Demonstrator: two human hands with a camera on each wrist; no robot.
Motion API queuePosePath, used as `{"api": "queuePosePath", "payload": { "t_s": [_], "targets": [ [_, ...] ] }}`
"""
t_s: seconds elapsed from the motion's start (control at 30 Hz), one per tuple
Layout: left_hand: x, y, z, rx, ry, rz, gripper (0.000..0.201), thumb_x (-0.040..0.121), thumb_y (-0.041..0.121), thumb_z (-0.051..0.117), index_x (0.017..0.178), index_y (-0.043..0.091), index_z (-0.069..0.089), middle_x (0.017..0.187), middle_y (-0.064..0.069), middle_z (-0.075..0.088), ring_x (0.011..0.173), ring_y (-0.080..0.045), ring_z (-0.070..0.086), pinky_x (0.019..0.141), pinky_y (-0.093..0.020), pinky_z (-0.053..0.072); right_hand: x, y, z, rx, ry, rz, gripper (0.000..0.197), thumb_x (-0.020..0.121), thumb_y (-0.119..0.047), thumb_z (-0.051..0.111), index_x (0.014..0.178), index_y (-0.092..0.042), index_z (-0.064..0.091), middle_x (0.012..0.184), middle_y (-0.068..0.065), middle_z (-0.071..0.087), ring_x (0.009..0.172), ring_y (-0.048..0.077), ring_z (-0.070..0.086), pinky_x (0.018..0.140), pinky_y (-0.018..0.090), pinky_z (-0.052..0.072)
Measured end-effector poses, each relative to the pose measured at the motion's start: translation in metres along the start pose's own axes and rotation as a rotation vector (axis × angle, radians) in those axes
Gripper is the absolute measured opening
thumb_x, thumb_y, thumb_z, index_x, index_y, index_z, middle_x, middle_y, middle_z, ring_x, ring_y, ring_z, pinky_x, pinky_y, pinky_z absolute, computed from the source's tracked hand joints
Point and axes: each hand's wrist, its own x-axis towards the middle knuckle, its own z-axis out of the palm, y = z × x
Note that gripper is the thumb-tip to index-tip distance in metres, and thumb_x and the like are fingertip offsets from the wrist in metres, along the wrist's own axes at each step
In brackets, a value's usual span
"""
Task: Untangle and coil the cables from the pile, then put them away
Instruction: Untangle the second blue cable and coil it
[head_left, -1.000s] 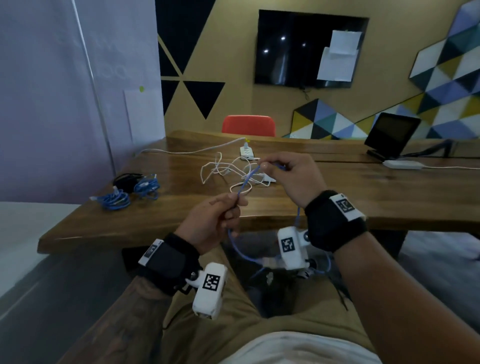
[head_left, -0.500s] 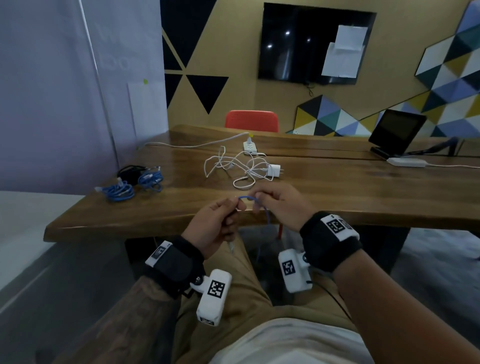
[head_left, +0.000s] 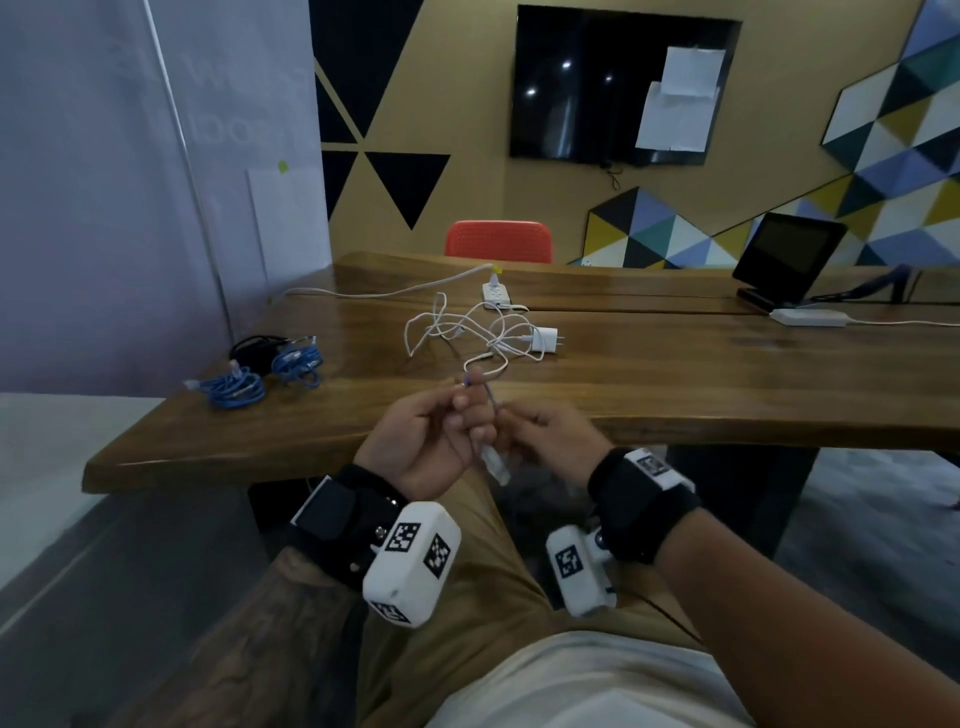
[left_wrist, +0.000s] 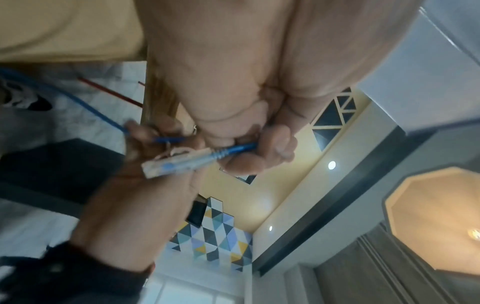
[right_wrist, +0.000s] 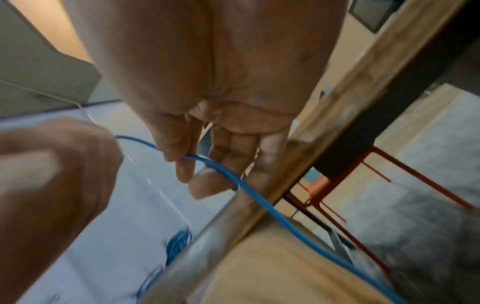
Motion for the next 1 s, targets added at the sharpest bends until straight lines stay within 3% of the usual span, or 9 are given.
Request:
{"api": "queuePosePath", "payload": {
  "t_s": [0.1, 0.2, 0.33, 0.47, 0.57, 0.67, 0.77, 0.87, 1.0],
  "targets": [
    [0.003, 0.002, -0.009, -0.072, 0.099, 0.102, 0.021, 0.095, 0.007, 0.037, 0.095, 0.01, 0.057, 0.074, 0.0, 0.053, 0.06, -0.009, 0.053, 0.075, -0.032, 0.056, -0.01, 0.001, 0.023, 0.055, -0.222, 0.17, 0.017, 0.105, -0.019, 0.048, 0.101, -0.021, 0.065, 0.067, 0.0, 0.068, 0.058, 0.012, 0.063, 0.066, 0.028, 0.054],
    [0.006, 0.006, -0.025, -0.058, 0.23, 0.169, 0.025, 0.101, 0.01, 0.035, 0.093, 0.013, 0.058, 0.082, -0.003, 0.066, 0.073, -0.014, 0.068, 0.091, -0.042, 0.052, -0.013, 0.002, 0.025, -0.105, -0.408, 0.246, 0.023, 0.106, -0.027, 0.046, 0.113, -0.012, 0.062, 0.08, 0.004, 0.071, 0.07, 0.017, 0.066, 0.084, 0.04, 0.054],
    [0.012, 0.01, -0.047, -0.04, 0.334, 0.224, 0.029, 0.104, 0.01, 0.032, 0.09, 0.012, 0.057, 0.09, -0.011, 0.073, 0.087, -0.022, 0.074, 0.089, -0.043, 0.054, -0.024, -0.007, 0.023, -0.432, -0.484, 0.162, 0.032, 0.103, -0.035, 0.05, 0.117, -0.011, 0.066, 0.075, -0.003, 0.068, 0.059, 0.002, 0.059, 0.07, 0.025, 0.05],
    [0.013, 0.0, -0.055, 0.305, 0.368, 0.252, 0.03, 0.103, 0.004, 0.032, 0.089, 0.01, 0.058, 0.086, -0.01, 0.069, 0.082, -0.021, 0.071, 0.078, -0.034, 0.058, -0.026, -0.025, 0.017, -0.591, -0.32, -0.033, 0.022, 0.098, -0.03, 0.056, 0.099, -0.013, 0.069, 0.076, 0.004, 0.064, 0.065, 0.015, 0.057, 0.065, 0.035, 0.052],
    [0.012, -0.006, -0.049, 0.674, 0.253, 0.242, 0.022, 0.099, 0.0, 0.041, 0.094, 0.006, 0.062, 0.079, -0.009, 0.066, 0.072, -0.018, 0.065, 0.071, -0.03, 0.052, -0.025, -0.034, 0.004, -0.577, -0.133, -0.167, 0.01, 0.091, -0.026, 0.062, 0.086, -0.021, 0.07, 0.075, 0.001, 0.065, 0.067, 0.017, 0.058, 0.065, 0.036, 0.05],
    [0.008, -0.011, -0.039, 0.847, 0.076, 0.16, 0.02, 0.092, 0.013, 0.048, 0.09, 0.002, 0.064, 0.075, -0.015, 0.062, 0.064, -0.022, 0.055, 0.064, -0.028, 0.046, -0.023, -0.041, -0.01, -0.483, 0.005, -0.28, 0.009, 0.081, -0.024, 0.066, 0.088, -0.027, 0.071, 0.079, -0.007, 0.068, 0.076, 0.012, 0.063, 0.071, 0.035, 0.054],
    [0.005, -0.015, -0.023, 0.828, 0.018, 0.003, 0.034, 0.092, 0.026, 0.04, 0.092, 0.0, 0.062, 0.066, -0.012, 0.053, 0.055, -0.018, 0.046, 0.057, -0.028, 0.039, -0.019, -0.041, -0.023, -0.434, 0.101, -0.322, 0.012, 0.088, -0.018, 0.068, 0.096, -0.025, 0.073, 0.09, -0.01, 0.071, 0.088, 0.008, 0.065, 0.081, 0.033, 0.055],
    [0.002, -0.011, -0.012, 0.662, -0.006, -0.044, 0.028, 0.086, 0.02, 0.039, 0.092, 0.002, 0.06, 0.062, -0.003, 0.044, 0.051, -0.013, 0.037, 0.056, -0.028, 0.034, -0.015, -0.033, -0.033, -0.339, 0.187, -0.299, 0.012, 0.093, -0.022, 0.068, 0.102, -0.025, 0.075, 0.098, -0.009, 0.073, 0.095, 0.006, 0.065, 0.086, 0.026, 0.053],
    [0.0, -0.007, -0.004, 0.335, -0.017, 0.014, 0.022, 0.087, 0.011, 0.037, 0.094, 0.005, 0.057, 0.065, 0.001, 0.041, 0.053, -0.01, 0.039, 0.059, -0.026, 0.038, -0.007, -0.009, -0.016, -0.037, 0.109, -0.117, 0.021, 0.101, -0.013, 0.055, 0.111, -0.019, 0.073, 0.08, 0.004, 0.069, 0.067, 0.015, 0.06, 0.063, 0.026, 0.05]
  ]
}}
